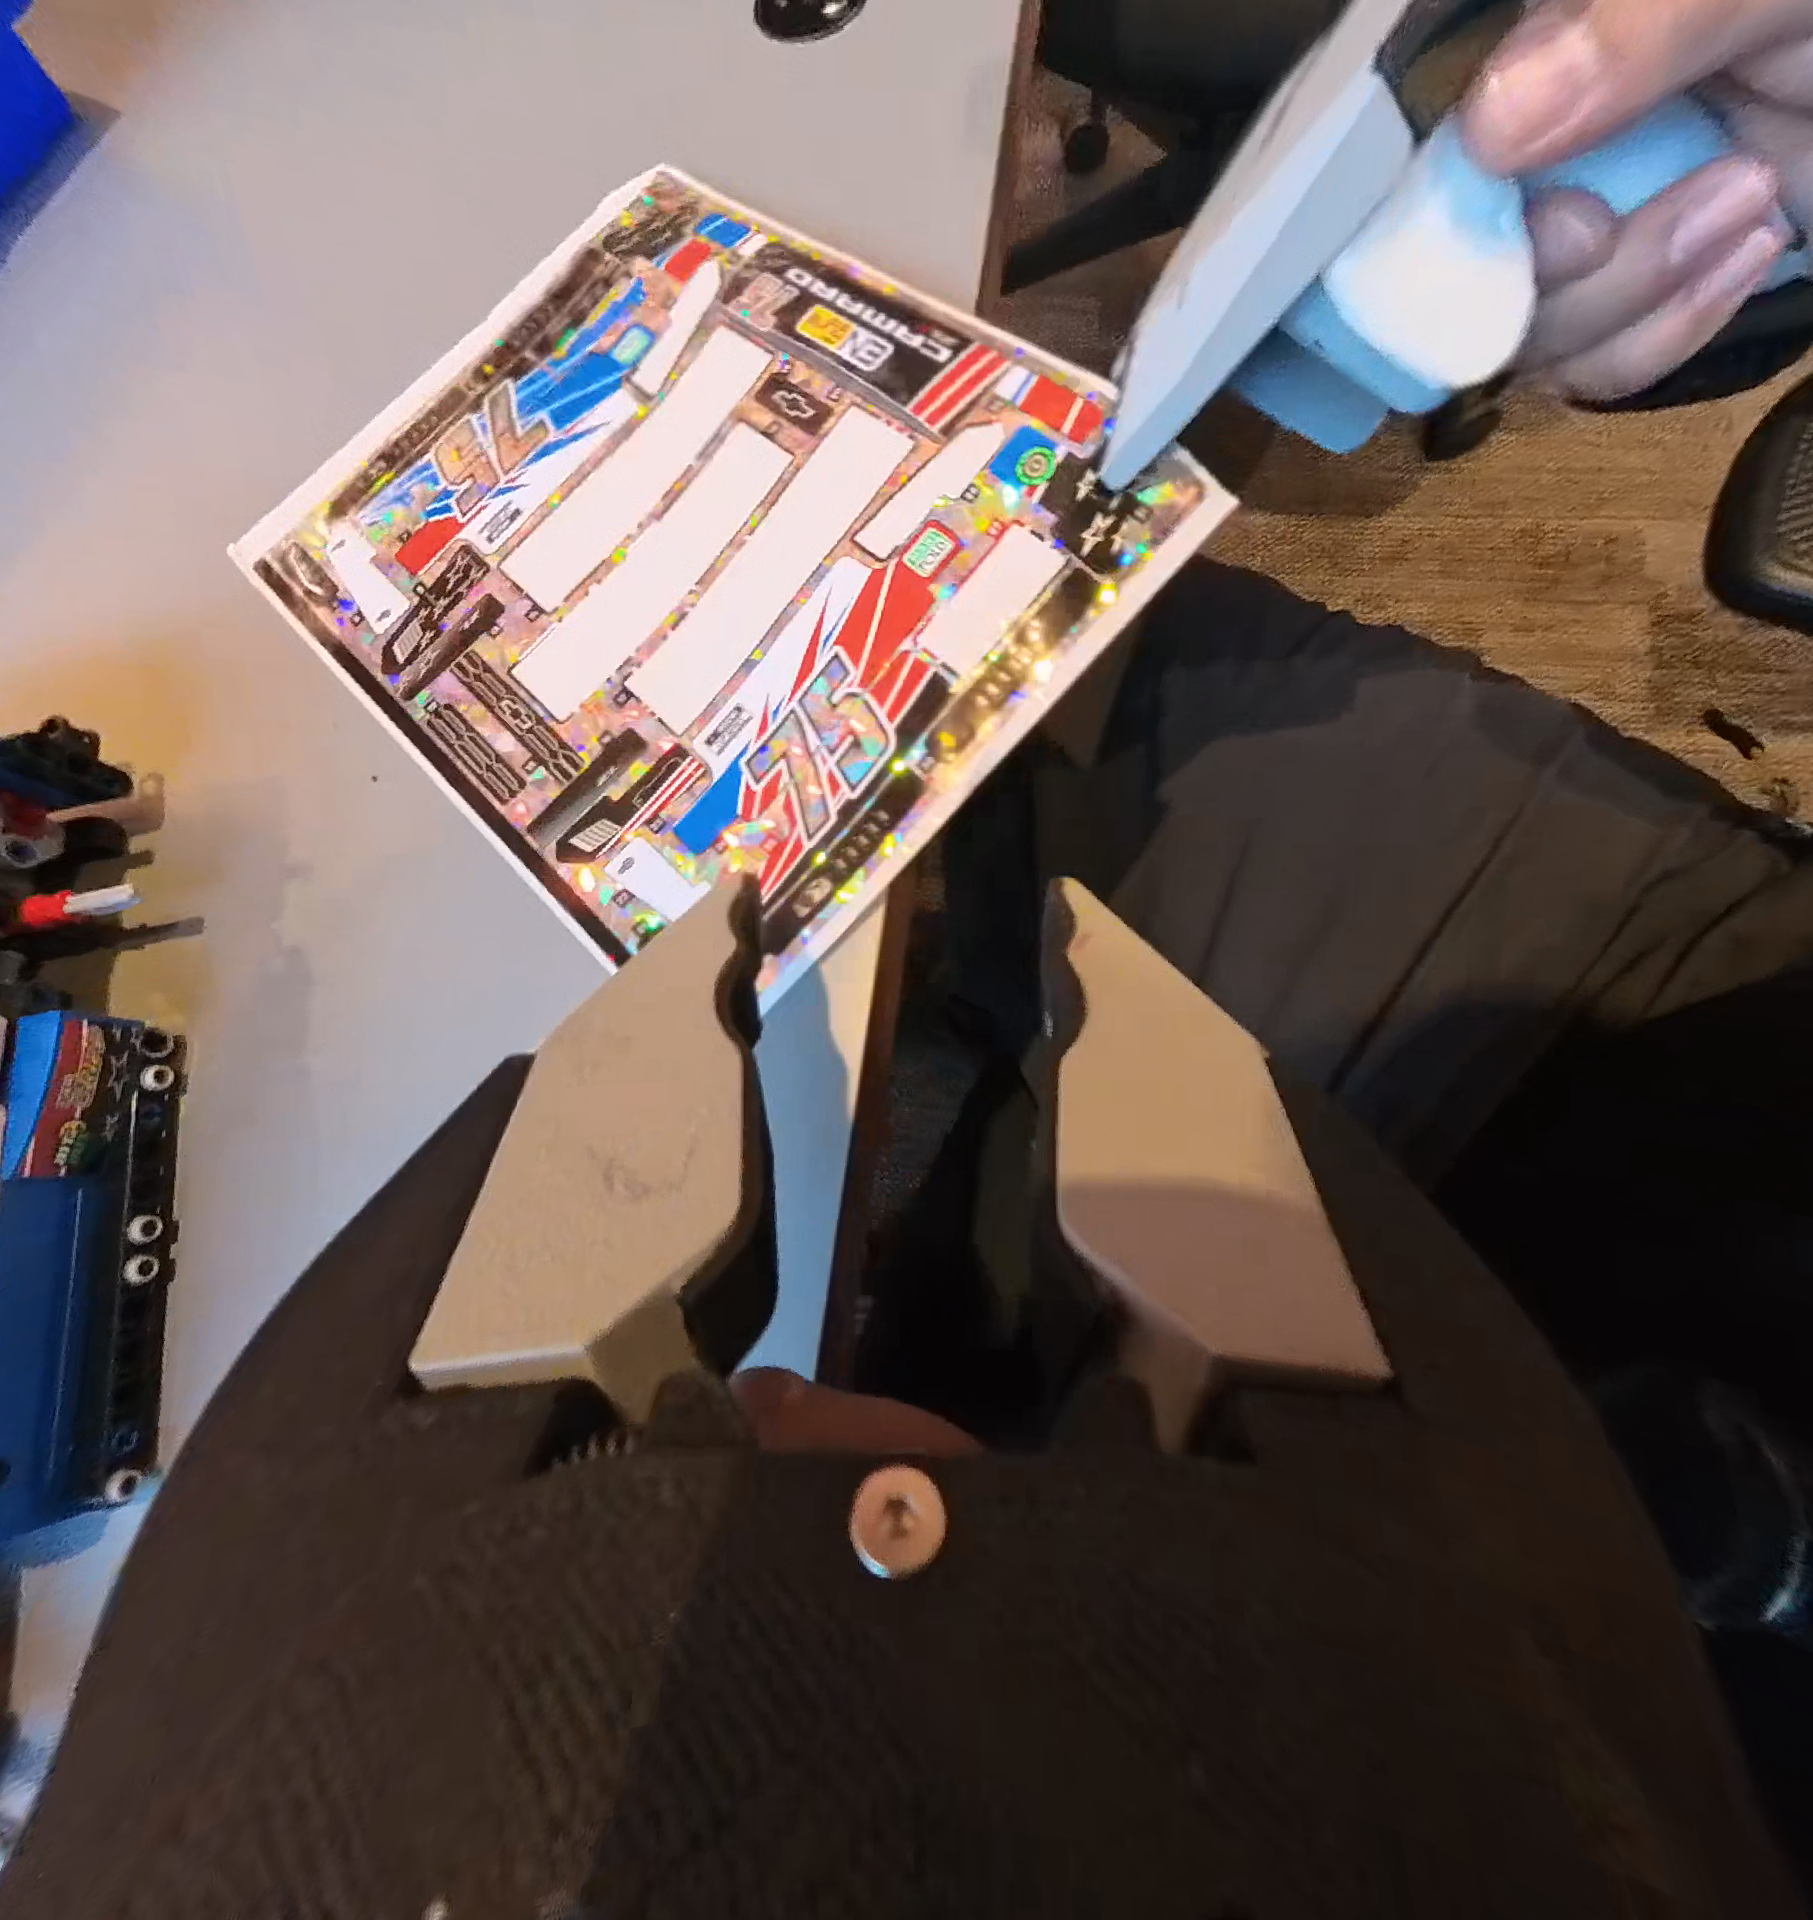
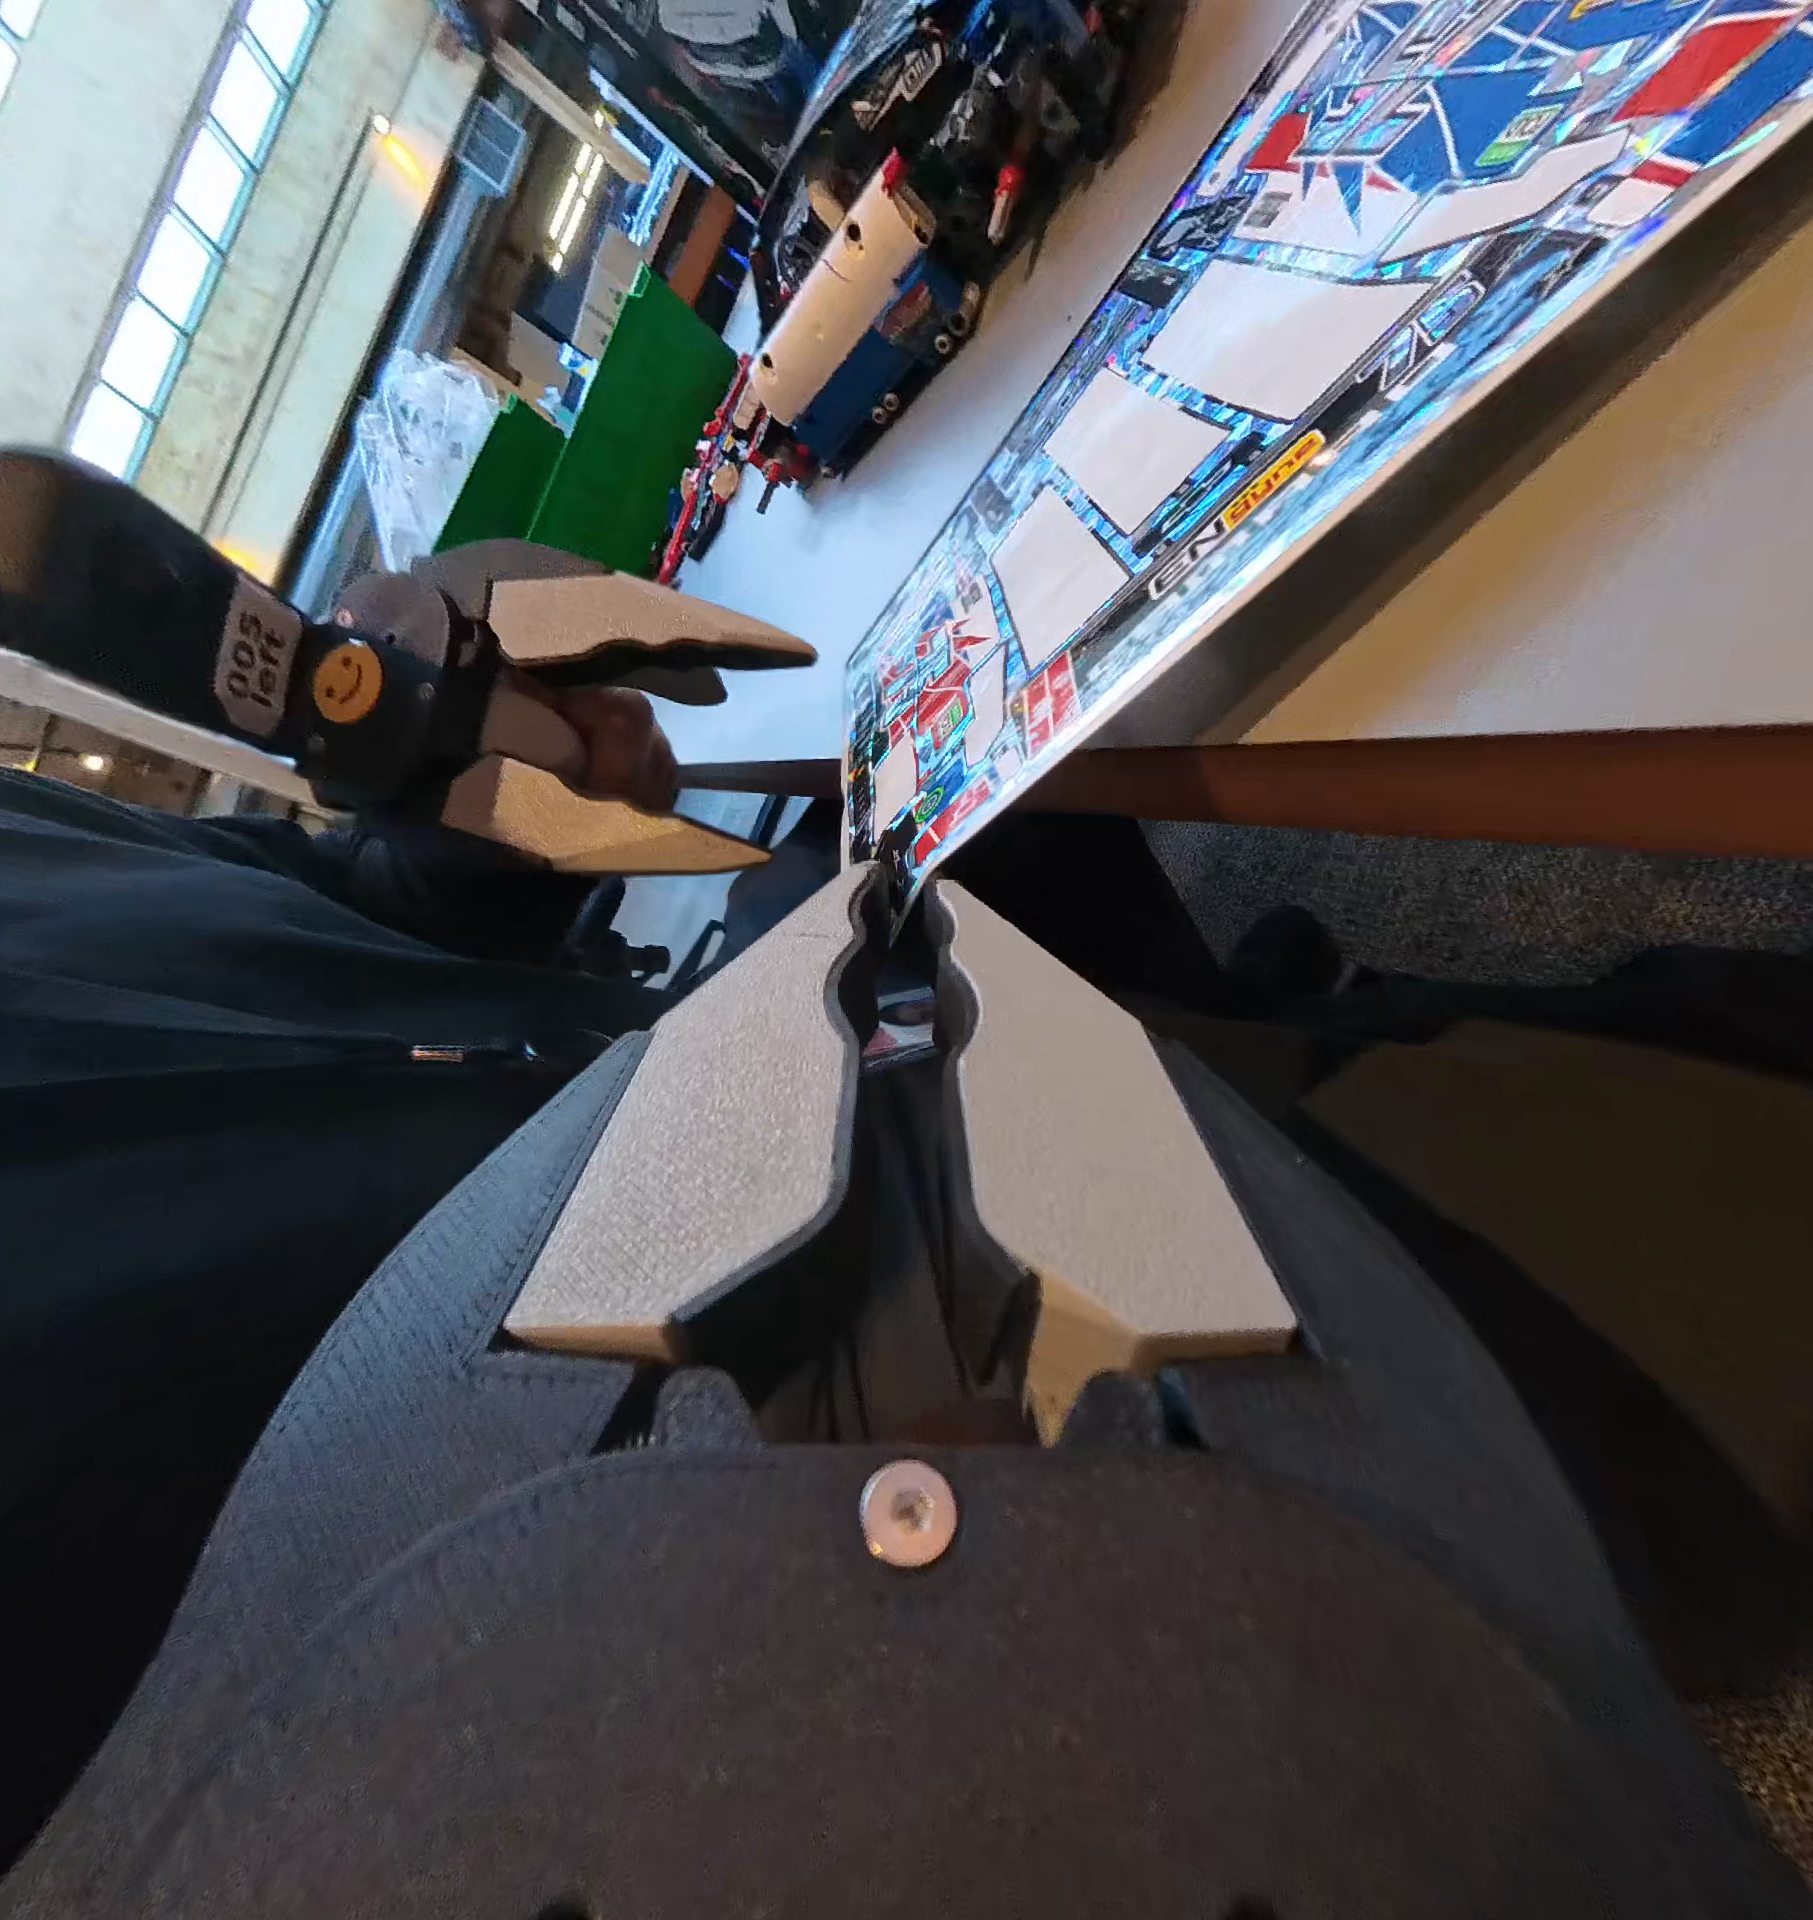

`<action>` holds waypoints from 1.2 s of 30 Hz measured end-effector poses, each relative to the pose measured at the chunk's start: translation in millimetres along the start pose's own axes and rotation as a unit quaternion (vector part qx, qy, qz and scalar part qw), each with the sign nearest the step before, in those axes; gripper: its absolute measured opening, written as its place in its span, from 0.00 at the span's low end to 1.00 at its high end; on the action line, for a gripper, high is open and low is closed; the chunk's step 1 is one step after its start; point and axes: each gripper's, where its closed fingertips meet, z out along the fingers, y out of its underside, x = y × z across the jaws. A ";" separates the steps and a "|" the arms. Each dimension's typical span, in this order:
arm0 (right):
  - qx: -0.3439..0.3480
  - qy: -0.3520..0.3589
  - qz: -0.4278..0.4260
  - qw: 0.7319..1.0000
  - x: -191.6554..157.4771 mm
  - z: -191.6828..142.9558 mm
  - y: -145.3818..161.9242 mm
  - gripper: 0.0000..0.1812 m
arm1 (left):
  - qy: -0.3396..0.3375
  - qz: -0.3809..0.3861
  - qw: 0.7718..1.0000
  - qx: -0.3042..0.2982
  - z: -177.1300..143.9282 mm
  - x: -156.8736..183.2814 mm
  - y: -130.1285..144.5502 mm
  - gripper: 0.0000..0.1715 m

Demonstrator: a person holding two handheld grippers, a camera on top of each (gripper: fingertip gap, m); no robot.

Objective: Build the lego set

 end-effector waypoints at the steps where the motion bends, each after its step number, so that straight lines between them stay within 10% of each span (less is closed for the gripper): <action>1: 0.001 -0.003 0.000 1.000 -2.0 -0.3 -0.6 0.02 | -0.005 0.011 1.000 0.002 -0.2 2.1 0.0 0.30; 16: 0.006 -0.062 0.002 0.998 -25.5 3.5 0.5 0.01 | -0.165 0.224 0.959 0.049 17.7 -5.7 -19.2 0.06; 36: -0.011 -0.078 0.007 0.997 -24.5 4.2 5.9 0.01 | -0.169 0.200 0.963 0.069 19.0 -9.3 -17.1 0.09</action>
